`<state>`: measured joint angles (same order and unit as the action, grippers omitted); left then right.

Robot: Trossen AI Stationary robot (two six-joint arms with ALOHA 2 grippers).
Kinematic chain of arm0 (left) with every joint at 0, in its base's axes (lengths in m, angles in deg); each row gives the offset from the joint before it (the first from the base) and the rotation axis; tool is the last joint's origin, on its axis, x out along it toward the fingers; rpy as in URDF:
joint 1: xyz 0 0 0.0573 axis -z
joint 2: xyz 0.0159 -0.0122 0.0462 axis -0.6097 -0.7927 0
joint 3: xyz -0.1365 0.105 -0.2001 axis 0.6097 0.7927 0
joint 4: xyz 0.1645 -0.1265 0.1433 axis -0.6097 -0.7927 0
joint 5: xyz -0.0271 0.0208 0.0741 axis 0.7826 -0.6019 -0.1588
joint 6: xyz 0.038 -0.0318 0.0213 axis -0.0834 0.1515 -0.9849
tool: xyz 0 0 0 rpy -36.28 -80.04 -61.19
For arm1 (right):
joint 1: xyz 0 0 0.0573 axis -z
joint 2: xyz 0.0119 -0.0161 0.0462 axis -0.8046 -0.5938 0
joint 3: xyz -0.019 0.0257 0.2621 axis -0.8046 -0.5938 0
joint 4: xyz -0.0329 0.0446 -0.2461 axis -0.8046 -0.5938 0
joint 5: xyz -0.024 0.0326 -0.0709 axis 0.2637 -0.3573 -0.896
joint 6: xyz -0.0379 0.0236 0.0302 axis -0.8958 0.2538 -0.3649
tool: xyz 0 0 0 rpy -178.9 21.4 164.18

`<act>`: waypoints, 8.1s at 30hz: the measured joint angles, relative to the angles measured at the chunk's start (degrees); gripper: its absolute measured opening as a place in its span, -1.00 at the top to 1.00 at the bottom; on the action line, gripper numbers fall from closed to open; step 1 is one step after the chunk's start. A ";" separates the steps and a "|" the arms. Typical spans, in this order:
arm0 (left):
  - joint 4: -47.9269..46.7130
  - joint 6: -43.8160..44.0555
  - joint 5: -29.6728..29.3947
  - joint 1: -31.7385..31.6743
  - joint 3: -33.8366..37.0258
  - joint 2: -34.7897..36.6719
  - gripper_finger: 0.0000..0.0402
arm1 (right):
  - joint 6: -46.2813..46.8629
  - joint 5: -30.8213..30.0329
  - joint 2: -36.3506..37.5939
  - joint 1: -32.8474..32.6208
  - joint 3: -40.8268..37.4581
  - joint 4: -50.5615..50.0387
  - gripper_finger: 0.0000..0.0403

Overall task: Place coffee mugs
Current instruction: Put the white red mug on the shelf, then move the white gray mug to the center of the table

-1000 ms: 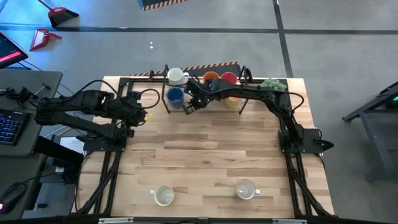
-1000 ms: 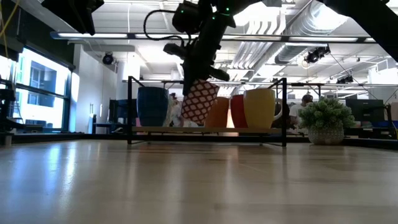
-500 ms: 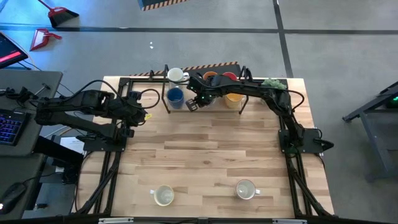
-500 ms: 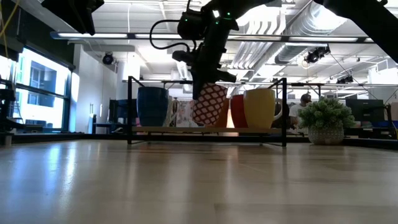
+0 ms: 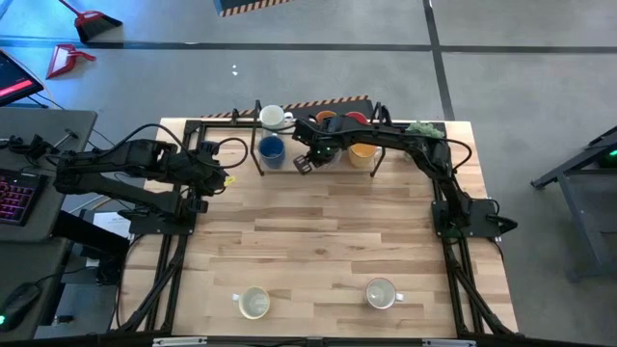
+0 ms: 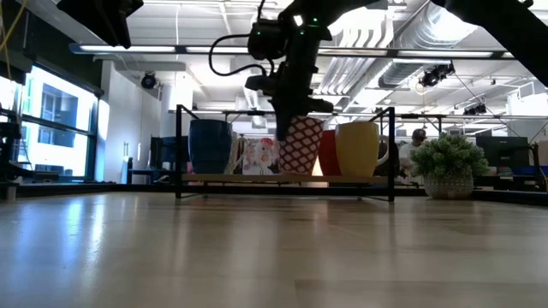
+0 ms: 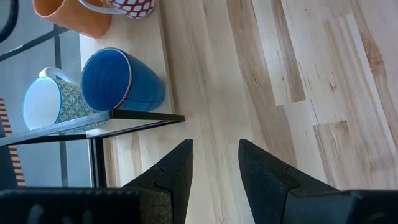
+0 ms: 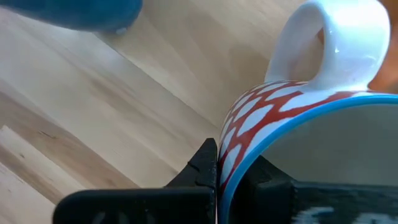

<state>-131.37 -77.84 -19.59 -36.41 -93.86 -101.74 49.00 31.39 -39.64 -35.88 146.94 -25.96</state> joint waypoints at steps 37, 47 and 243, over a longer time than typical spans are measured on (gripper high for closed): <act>-2.51 1.20 0.00 -0.01 0.00 0.02 0.40 | -5.48 -1.10 0.00 1.81 0.00 -2.82 0.94; -2.51 1.15 0.00 -0.01 0.00 0.02 0.40 | -7.05 0.01 0.02 1.81 0.00 -4.13 0.94; 25.50 23.08 0.62 15.57 0.04 -21.74 0.40 | -9.01 -4.52 34.49 -37.54 -31.19 4.18 1.00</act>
<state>-105.87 -54.76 -18.97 -20.84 -93.82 -123.48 39.99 26.87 -5.16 -73.41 115.75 -21.78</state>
